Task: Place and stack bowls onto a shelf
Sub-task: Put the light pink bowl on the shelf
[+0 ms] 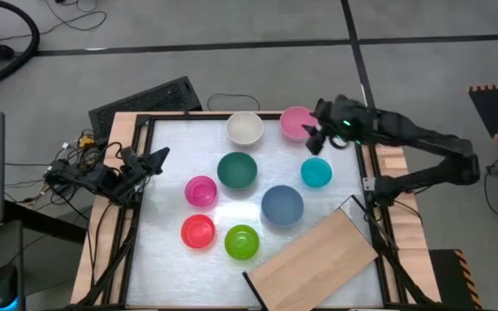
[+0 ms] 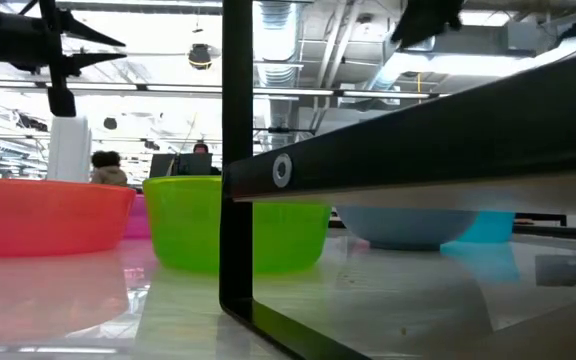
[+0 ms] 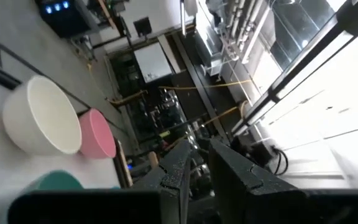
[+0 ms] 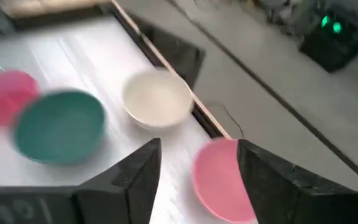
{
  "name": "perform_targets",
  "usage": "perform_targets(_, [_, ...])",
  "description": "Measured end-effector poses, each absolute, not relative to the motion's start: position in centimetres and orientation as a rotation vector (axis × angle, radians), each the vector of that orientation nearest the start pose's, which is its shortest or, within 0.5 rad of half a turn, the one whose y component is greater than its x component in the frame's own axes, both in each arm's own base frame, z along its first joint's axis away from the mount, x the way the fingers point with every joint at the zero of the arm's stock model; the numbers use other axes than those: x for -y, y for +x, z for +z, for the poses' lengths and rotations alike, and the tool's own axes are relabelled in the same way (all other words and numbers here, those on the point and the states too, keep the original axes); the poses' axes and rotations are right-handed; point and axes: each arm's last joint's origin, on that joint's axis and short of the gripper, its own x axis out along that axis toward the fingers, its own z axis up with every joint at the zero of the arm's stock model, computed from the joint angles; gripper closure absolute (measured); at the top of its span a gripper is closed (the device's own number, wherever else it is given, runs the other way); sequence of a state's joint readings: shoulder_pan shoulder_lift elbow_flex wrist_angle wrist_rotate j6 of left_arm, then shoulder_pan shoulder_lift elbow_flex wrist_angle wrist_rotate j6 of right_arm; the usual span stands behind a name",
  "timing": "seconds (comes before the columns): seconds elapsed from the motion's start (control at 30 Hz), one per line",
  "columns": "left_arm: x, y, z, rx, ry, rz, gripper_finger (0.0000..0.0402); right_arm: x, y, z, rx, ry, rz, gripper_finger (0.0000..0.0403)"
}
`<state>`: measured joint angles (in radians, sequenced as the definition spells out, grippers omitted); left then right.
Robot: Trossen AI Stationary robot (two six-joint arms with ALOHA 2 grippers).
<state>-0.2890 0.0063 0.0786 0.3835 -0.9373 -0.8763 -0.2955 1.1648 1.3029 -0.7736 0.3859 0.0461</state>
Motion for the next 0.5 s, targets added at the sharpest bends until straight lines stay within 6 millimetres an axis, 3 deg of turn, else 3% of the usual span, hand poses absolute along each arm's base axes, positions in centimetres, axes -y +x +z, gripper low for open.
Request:
perform_targets(0.3, [-0.2, 7.6, 22.0, 0.635, -1.098, 0.442, 0.0319, 14.4, 24.1, 31.7, -1.040, 0.040, -0.589, 0.0169])
perform_targets(0.5, [-0.1, 7.7, 21.9, 0.613, -1.089, 0.423, 0.0311, 16.6, 25.6, 28.0, -1.192, 0.019, -0.415, 0.0170])
